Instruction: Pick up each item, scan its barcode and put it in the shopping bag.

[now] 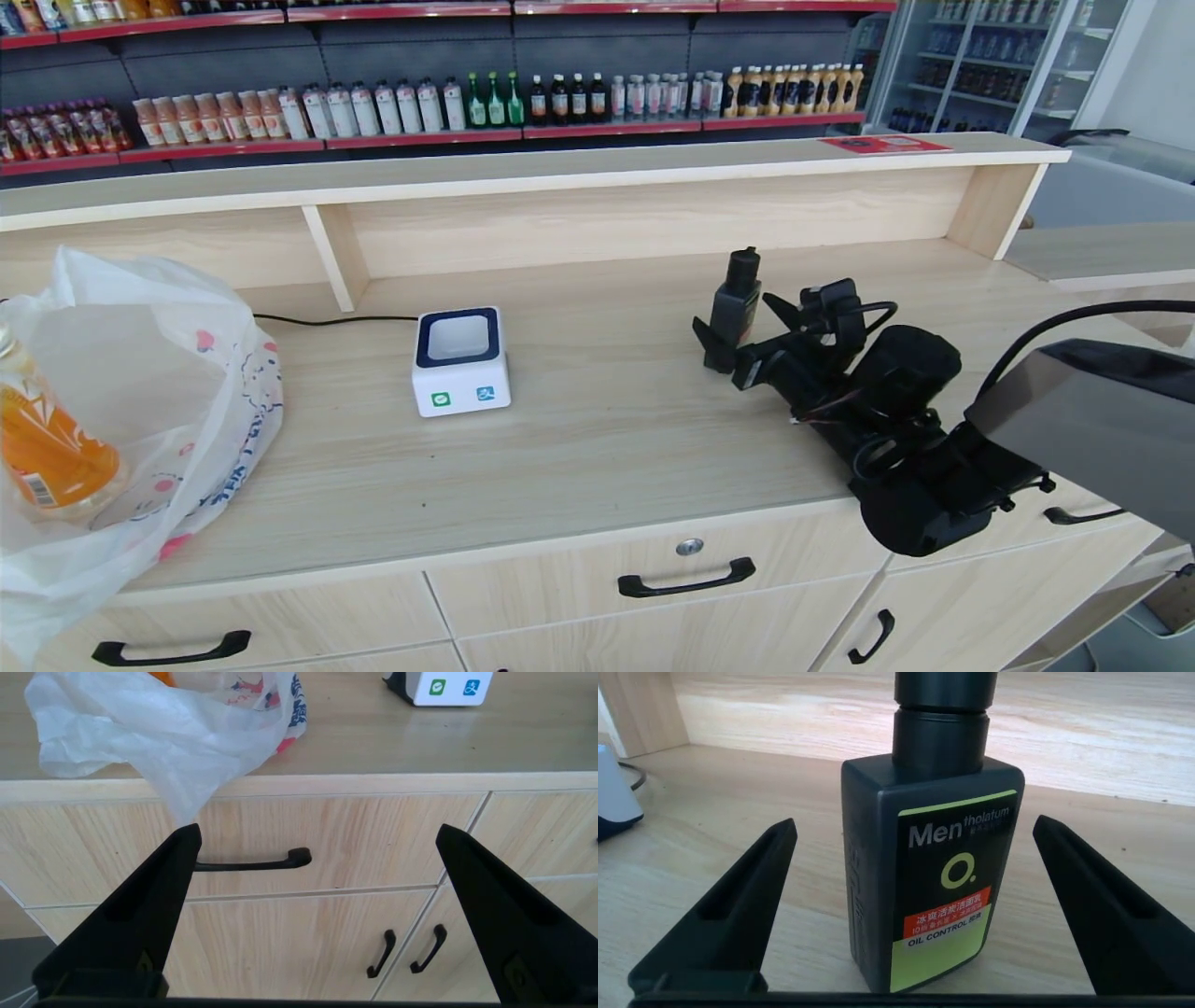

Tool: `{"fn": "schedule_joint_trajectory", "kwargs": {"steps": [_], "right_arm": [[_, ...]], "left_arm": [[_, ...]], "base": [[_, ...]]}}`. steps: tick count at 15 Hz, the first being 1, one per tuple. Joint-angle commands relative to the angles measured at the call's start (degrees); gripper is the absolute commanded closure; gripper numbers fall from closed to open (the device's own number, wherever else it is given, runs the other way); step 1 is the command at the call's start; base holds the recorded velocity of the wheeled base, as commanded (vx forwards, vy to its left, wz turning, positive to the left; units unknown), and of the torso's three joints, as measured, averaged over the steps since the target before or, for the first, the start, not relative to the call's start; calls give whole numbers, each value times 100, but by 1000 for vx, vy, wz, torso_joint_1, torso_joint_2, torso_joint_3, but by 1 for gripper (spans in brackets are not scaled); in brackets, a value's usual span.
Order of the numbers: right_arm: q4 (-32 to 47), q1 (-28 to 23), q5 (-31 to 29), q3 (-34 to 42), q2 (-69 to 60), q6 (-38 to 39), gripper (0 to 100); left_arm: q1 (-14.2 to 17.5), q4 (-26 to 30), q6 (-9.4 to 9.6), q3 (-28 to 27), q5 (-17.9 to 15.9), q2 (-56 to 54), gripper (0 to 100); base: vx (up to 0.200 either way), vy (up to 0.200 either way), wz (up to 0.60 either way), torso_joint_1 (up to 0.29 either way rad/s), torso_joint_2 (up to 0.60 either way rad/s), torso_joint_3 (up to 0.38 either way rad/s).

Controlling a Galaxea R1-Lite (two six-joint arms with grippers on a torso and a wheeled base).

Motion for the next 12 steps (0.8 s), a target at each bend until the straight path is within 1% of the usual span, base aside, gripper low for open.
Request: {"fn": "schedule_joint_trajectory", "kwargs": {"steps": [1, 5, 7, 12], "right_arm": [[-6, -3, 2, -35, 77, -8, 0], [-6, -3, 2, -211, 174, 9, 0], [-6, 85, 2, -387, 226, 97, 0], [-6, 103, 2, -431, 270, 124, 0]], "left_arm": [[0, -6, -5, 0, 0, 1, 0], [0, -6, 12, 0, 0, 1, 0], [0, -23, 21, 0, 0, 1, 0], [0, -32, 21, 0, 0, 1, 0]], "base": [[0, 0, 0, 0, 0, 0], [0, 0, 0, 0, 0, 0], [0, 0, 0, 0, 0, 0], [0, 0, 0, 0, 0, 0]]}}
